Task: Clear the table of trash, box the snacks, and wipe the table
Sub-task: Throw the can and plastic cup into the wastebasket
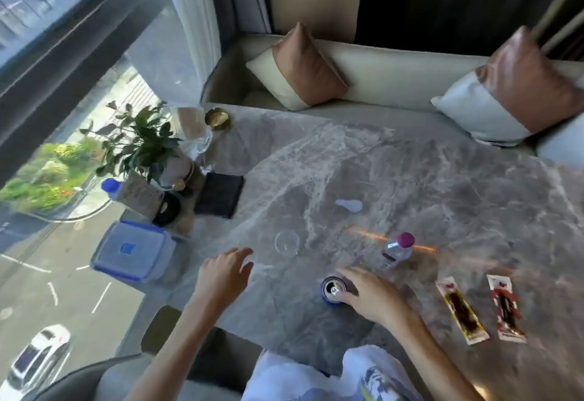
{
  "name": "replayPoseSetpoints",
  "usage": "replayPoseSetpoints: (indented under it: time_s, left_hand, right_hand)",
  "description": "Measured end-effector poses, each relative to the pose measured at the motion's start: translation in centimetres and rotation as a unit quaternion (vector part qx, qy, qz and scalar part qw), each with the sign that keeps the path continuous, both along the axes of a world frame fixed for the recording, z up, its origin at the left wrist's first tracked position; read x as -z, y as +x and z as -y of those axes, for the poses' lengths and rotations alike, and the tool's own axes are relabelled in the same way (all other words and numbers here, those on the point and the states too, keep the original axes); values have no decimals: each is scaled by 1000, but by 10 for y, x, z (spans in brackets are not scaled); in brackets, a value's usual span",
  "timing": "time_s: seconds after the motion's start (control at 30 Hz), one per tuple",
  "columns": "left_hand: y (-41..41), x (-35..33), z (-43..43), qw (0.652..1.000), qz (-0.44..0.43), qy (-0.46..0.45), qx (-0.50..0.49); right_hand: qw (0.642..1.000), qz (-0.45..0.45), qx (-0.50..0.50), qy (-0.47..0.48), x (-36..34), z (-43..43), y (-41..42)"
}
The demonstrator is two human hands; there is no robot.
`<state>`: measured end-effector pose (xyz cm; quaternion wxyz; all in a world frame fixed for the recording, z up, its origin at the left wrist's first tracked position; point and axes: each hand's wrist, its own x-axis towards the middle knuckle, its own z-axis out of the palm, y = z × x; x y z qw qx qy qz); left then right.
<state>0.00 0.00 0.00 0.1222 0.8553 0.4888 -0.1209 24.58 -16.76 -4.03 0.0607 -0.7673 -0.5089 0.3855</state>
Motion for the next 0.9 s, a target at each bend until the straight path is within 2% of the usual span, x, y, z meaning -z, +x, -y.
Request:
replayPoseSetpoints:
  time_s: [0.23, 0.47, 0.6, 0.7, 0.9]
  left_hand:
    - [45, 68, -50, 984, -27, -81, 157]
    - [92, 120, -66, 939, -89, -174, 284]
    - [98, 138, -65, 922, -128, -195, 309]
    - [93, 144, -63, 918, -139, -175, 326]
    - [68, 139, -62, 941, -96, -154, 285]
  right_hand:
    - [986, 23, 116, -119, 32, -12, -46]
    - [963, -13, 248, -103, 57, -21, -82]
    - [959, 12, 267, -92, 70, -22, -94]
    - [958, 12, 274, -87, 76, -22, -97]
    - [959, 30, 279, -38, 82, -19, -97]
